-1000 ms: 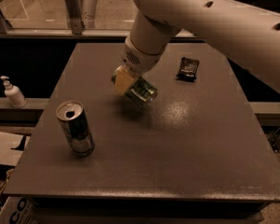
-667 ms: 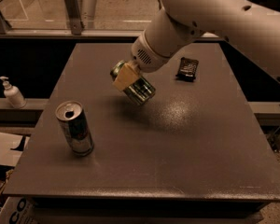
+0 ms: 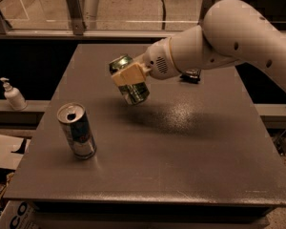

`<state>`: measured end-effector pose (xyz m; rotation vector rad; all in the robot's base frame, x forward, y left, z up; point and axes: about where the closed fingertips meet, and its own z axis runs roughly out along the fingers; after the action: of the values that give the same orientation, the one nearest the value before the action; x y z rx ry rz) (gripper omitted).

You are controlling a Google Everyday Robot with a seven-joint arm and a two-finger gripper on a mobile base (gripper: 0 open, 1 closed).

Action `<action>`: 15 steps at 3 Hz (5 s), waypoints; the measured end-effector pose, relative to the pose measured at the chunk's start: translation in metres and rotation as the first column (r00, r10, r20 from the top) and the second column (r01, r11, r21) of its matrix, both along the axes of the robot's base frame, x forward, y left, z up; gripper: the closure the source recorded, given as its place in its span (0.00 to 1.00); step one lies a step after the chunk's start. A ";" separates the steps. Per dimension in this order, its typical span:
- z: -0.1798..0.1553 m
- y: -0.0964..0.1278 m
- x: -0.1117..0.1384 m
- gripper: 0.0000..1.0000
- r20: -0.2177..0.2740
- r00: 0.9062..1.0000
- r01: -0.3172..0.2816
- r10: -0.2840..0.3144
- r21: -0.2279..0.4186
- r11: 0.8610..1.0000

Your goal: Place green can upright

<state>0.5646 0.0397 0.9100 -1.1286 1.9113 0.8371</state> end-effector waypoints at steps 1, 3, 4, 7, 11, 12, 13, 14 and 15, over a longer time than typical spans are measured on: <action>0.016 0.003 -0.001 1.00 0.070 0.997 -0.029 0.019 0.147 0.989; 0.045 -0.005 -0.011 1.00 0.243 0.970 -0.105 0.017 0.355 0.929; 0.051 -0.011 -0.018 1.00 0.312 0.950 -0.146 0.018 0.392 0.908; 0.047 -0.022 -0.021 1.00 0.377 0.926 -0.199 0.040 0.393 0.898; -0.027 -0.078 -0.030 1.00 0.348 0.932 -0.211 0.098 0.305 0.929; -0.038 -0.082 -0.031 0.83 0.315 0.943 -0.202 0.104 0.297 0.933; -0.035 -0.082 -0.031 0.59 0.315 0.943 -0.202 0.104 0.297 0.933; -0.035 -0.082 -0.031 0.36 0.315 0.944 -0.201 0.103 0.297 0.933; -0.037 -0.084 -0.032 0.13 0.303 0.948 -0.194 0.096 0.313 0.930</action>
Offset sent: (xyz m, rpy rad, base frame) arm -0.0116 -0.0130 0.0493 0.4412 -0.2684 0.0650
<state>0.5330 -0.0442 0.8730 -1.1168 1.3958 0.9851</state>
